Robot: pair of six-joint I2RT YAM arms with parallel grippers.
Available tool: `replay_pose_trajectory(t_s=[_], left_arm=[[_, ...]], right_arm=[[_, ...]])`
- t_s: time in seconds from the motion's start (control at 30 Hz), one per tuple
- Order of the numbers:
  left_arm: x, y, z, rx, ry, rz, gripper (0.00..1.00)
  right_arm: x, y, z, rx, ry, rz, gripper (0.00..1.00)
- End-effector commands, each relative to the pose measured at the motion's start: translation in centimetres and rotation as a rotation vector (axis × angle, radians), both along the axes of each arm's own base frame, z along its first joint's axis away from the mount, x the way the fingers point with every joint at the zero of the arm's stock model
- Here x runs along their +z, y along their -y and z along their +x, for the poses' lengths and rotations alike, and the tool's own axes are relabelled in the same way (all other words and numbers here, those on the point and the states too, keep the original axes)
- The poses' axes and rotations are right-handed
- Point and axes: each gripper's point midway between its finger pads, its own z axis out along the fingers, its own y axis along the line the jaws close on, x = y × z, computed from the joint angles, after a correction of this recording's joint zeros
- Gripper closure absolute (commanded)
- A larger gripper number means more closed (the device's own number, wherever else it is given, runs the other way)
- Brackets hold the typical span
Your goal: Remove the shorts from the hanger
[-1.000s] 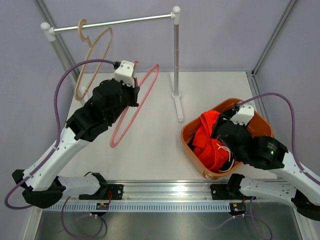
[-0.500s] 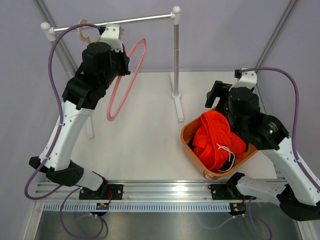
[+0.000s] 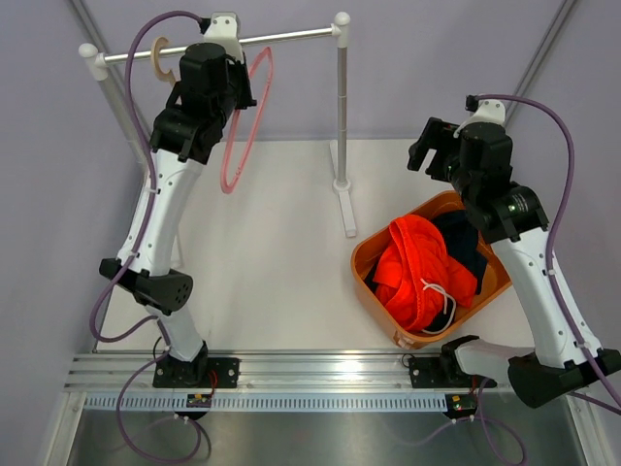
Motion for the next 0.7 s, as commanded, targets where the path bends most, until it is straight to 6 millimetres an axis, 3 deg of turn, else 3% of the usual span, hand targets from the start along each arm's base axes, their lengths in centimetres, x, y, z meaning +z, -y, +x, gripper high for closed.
replay_pose_trajectory(t_s=[0.0,0.33,0.67], left_arm=[[5.1,-0.9,0.9,-0.002,0.170,-0.061,1.00],[4.5,-3.0,5.5,-0.004,0.218,-0.091,1.00],[0.1,-2.6,7.9,-0.034,0.115,-0.089,1.00]], right_arm=[[2.8,-0.3,1.2,0.069,0.076,0.059,0.13],[0.8,0.1,1.6,0.063,0.041,0.058,0.14],[-0.4,-0.6,1.3,0.098,0.016,0.068,0.14]])
